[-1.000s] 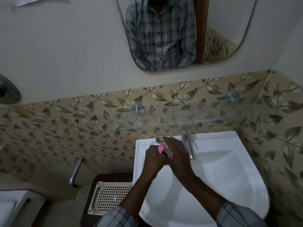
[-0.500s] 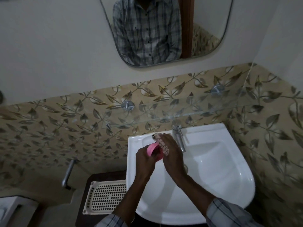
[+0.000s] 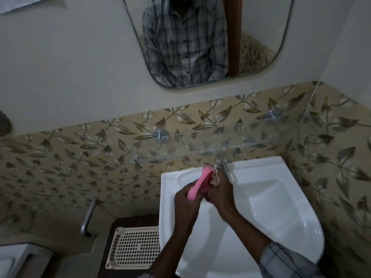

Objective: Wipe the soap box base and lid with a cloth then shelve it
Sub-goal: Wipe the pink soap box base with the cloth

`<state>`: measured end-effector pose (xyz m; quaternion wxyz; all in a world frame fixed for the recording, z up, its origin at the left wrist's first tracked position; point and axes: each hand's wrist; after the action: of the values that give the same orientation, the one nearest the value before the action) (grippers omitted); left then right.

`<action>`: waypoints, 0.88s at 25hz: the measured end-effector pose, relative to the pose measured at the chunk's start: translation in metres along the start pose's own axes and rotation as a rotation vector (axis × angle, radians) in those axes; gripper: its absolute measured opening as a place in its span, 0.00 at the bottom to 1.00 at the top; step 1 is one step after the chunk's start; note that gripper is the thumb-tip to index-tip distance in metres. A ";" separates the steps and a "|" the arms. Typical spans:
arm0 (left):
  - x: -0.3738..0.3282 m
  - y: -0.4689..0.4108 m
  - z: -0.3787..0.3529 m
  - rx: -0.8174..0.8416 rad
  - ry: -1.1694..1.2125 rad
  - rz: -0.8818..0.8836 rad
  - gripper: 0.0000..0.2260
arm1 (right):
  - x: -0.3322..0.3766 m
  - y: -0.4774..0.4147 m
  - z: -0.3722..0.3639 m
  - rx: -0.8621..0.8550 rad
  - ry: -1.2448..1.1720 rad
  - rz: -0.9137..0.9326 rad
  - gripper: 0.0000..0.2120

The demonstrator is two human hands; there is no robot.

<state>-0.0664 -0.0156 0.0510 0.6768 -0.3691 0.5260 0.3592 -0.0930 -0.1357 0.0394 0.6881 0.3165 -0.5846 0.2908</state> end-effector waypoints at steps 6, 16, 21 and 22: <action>-0.007 -0.035 -0.003 0.072 -0.382 0.165 0.07 | 0.015 0.013 -0.007 -0.001 0.416 0.507 0.20; 0.009 -0.026 -0.004 -0.215 -0.018 0.164 0.06 | 0.007 0.022 -0.011 0.094 0.241 0.222 0.22; 0.017 -0.006 -0.012 -0.363 0.215 0.229 0.03 | 0.015 0.010 -0.010 0.144 0.300 -0.061 0.10; 0.017 -0.008 -0.012 -0.394 0.220 0.238 0.05 | 0.014 0.013 -0.013 0.149 0.280 -0.094 0.09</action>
<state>-0.0613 -0.0279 0.0335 0.4837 -0.4662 0.5559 0.4895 -0.0928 -0.1174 0.0527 0.7504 0.3501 -0.4444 0.3419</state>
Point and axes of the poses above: each hand's wrist, its own y-axis away from the middle knuckle, its own z-axis out of the back of the hand, x = y × z, and after that the axes turned 4 degrees about x, right-handed
